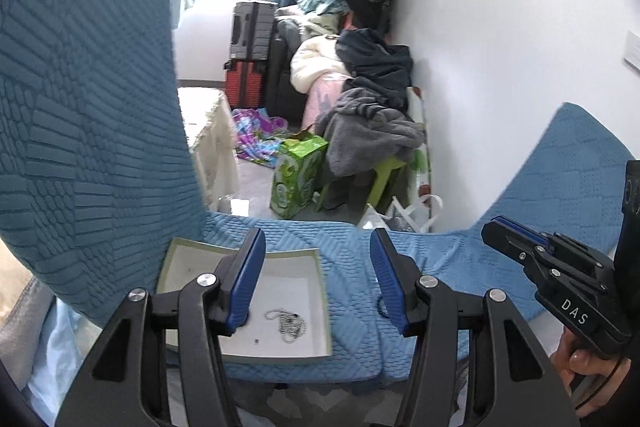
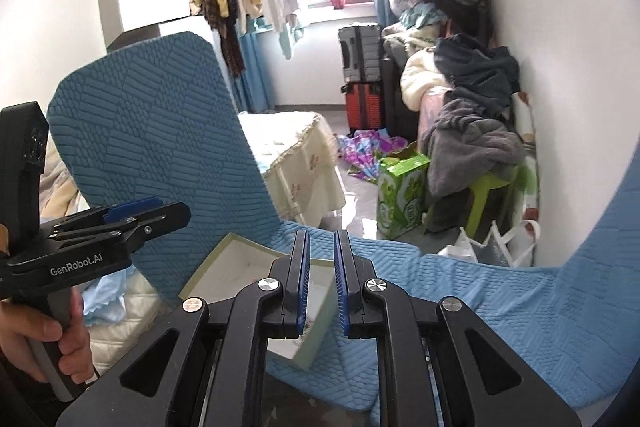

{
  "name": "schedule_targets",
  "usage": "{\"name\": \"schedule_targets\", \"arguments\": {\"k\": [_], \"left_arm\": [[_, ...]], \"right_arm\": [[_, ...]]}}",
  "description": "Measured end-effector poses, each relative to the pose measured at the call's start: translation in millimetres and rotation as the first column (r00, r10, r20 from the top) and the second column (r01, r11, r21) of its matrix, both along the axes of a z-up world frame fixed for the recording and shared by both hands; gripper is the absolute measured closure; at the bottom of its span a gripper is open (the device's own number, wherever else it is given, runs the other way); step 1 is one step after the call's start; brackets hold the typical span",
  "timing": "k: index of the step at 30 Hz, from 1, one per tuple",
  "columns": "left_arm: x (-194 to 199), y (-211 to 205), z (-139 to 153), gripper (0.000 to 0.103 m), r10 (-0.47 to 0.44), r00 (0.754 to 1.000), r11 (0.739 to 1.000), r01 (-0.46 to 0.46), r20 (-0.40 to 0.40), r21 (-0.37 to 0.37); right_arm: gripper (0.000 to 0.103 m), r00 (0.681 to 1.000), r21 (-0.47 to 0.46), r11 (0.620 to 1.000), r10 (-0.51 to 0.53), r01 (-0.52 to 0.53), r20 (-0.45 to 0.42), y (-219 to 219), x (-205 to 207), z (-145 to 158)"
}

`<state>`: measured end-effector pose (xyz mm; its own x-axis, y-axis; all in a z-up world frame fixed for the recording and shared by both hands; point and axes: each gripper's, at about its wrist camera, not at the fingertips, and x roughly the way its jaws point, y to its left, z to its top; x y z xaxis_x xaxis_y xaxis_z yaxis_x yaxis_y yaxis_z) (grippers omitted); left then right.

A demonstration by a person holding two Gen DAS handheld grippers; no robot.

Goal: Organize jewelry
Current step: 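Move left tool toward black earrings while right tool approaches red-beaded bracelet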

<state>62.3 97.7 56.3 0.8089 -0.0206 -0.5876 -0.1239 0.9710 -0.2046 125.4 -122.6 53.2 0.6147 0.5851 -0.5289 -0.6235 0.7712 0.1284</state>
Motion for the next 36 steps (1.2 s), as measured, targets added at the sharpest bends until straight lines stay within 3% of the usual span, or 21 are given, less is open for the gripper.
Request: {"name": "schedule_targets", "arguments": {"k": [13,19,25,30,36], "left_arm": [[6.0,-69.9,-40.1,0.048,-0.117,0.992,0.991,0.115,-0.036,-0.064],[16.8,-92.7,-77.2,0.048,-0.150,0.986,0.986,0.144,-0.068,-0.084],[36.9,-112.5,-121.8,0.048,-0.196,0.970,0.977,0.179,-0.146,-0.117],[48.9,-133.3,-150.3,0.056,-0.258,0.948,0.963,0.237,-0.188,-0.127],[64.7,-148.3,-183.1,0.058,-0.287,0.929,0.956,0.262,-0.235,-0.132]], "right_arm": [[0.092,0.993,0.006,0.993,-0.118,0.118,-0.003,-76.2,-7.4,-36.3],[0.083,0.982,-0.030,0.982,-0.186,0.185,-0.023,-103.8,3.5,-85.4],[0.083,0.971,-0.048,0.973,-0.227,0.224,-0.077,-126.5,19.8,-139.7],[0.080,0.961,-0.070,0.967,-0.252,0.245,-0.114,-135.7,31.2,-181.2],[0.080,0.952,-0.094,0.970,-0.237,0.222,-0.194,-137.6,52.6,-211.9]]}}
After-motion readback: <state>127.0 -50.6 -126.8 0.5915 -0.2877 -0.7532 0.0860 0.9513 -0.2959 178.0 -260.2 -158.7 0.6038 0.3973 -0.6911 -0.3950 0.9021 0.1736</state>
